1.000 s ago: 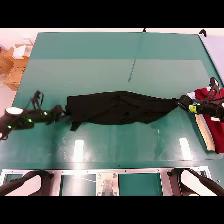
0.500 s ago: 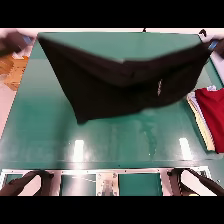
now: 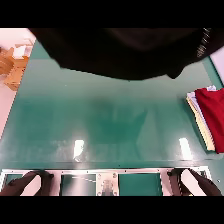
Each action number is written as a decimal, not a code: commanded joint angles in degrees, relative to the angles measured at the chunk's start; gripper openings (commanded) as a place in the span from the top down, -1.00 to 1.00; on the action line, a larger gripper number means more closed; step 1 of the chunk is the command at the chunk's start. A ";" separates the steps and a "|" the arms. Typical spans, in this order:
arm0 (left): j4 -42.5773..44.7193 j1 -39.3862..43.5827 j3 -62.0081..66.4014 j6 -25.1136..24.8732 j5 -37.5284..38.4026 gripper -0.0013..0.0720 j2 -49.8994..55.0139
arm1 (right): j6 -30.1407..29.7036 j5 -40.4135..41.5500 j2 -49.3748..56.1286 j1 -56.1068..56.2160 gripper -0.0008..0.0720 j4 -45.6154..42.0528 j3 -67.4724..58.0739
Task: Fold the shirts.
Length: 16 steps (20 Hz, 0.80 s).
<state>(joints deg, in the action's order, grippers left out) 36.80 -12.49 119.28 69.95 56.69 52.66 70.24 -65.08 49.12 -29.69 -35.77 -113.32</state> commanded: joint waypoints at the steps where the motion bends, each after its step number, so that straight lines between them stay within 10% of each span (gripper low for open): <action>1: 16.79 0.00 1.01 5.51 1.68 0.90 -2.91 | 1.18 -1.38 -3.32 -0.74 0.93 -3.45 -1.68; 8: 21.05 0.00 -23.30 5.66 3.10 0.90 3.67 | -0.28 -2.47 -2.71 0.94 0.92 5.53 26.23; 16: -4.48 2.32 -35.01 -11.41 -6.93 0.90 37.53 | -7.93 34.53 22.10 20.00 0.92 5.62 62.90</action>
<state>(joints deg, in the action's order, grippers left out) 41.41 -11.60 86.50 65.01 52.51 78.67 64.49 -43.70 60.86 -15.25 -30.76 -58.13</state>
